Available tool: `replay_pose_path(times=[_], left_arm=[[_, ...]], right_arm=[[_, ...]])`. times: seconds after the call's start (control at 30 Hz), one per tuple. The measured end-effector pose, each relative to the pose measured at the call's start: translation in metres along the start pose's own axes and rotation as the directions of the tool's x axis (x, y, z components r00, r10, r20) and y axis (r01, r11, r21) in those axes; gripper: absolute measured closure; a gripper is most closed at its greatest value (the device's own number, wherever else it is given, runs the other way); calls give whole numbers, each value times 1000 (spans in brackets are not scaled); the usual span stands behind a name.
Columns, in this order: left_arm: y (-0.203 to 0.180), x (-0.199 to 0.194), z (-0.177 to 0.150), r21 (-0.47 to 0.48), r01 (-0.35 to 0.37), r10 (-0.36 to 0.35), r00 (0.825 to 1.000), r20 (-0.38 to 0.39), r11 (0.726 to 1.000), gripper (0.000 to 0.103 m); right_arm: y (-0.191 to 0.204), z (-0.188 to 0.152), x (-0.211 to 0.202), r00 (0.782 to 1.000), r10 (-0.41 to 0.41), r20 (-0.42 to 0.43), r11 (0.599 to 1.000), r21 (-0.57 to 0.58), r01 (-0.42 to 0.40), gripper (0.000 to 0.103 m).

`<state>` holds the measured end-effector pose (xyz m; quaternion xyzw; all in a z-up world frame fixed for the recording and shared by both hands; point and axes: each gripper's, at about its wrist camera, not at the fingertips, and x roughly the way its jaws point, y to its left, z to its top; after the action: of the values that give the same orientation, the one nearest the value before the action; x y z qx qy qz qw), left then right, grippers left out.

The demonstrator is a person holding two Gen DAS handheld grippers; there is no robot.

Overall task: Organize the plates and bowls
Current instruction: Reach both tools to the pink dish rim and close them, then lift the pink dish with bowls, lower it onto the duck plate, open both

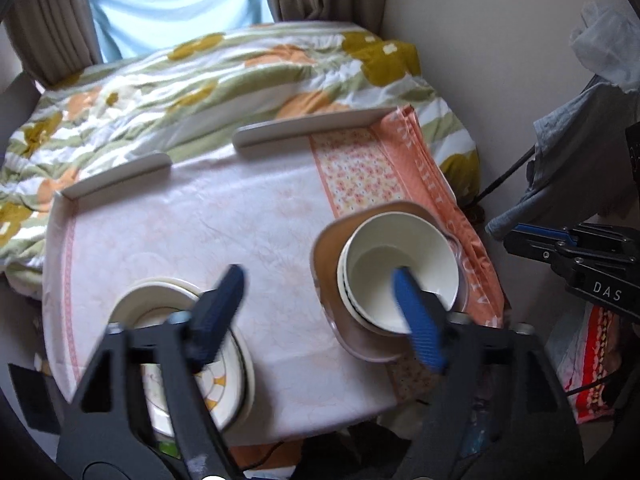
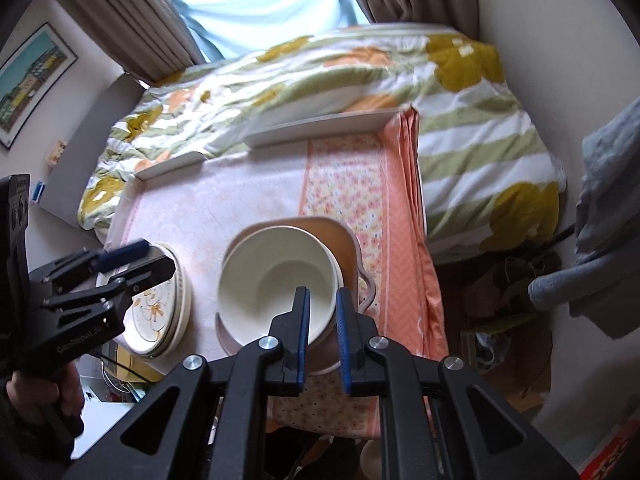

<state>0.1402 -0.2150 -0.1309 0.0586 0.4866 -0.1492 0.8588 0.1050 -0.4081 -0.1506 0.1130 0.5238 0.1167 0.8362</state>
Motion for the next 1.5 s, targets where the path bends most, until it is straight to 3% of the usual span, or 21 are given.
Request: replay_pose_path(times=[0.03,0.07,0.1,0.13,0.2,0.27,0.43,0.5,0.6,0.67,0.77,0.83,0.93,1.1,1.17,1.33,1.5], left_arm=[[1,-10,-3,14,-13,13,999,48,1000,0],[1,-17,-7,33,-27,24,996,81,999,0],[2,-20,-10,55,-42,37,995,87,998,0],[3,-19,-13,73,-52,46,996,75,996,0],[7,-13,-20,98,-49,46,998,42,994,0],[12,-1,-29,113,-34,36,999,-16,993,0],[13,44,-48,86,23,-9,988,-154,996,2],[10,61,-52,89,33,-14,980,-200,996,7],[6,81,-54,80,53,-32,969,-246,995,17],[4,93,-55,65,66,-46,960,-276,996,25],[1,105,-55,63,80,-58,954,-293,995,31],[0,111,-54,52,92,-72,951,-301,994,39],[-1,120,-53,37,102,-85,948,-307,994,51],[2,129,-52,4,134,-127,947,-294,991,62],[-2,131,-50,25,134,-121,948,-294,991,68],[-16,140,-46,80,136,-105,944,-313,987,87],[-20,141,-46,88,129,-98,951,-295,988,89]], right_arm=[[1,-1,-7,1000,-1,11,1000,-18,1,79],[1,-3,-13,1000,-3,19,999,-37,3,48],[1,-5,-16,1000,-6,20,999,-50,7,5],[1,-6,-19,1000,-13,22,998,-61,14,0],[-2,-11,-24,999,-41,26,995,-89,43,0],[-4,-13,-19,995,-101,-25,986,-137,96,0],[-10,-20,16,961,-256,-103,944,-240,226,0],[-13,-23,35,955,-258,-144,939,-269,213,3],[-19,-22,59,953,-237,-188,944,-275,181,15],[-22,-20,71,951,-226,-212,948,-273,165,16],[-24,-19,87,947,-196,-254,954,-274,124,39],[-23,-19,94,945,-177,-274,958,-270,101,45],[-19,-19,106,944,-165,-287,958,-272,85,54],[-24,-20,121,949,-110,-297,973,-227,42,67],[-25,-18,126,947,-100,-306,975,-221,31,69],[-13,-18,139,939,-92,-333,965,-263,1,89],[-9,-21,139,947,-81,-312,963,-268,-6,92]])
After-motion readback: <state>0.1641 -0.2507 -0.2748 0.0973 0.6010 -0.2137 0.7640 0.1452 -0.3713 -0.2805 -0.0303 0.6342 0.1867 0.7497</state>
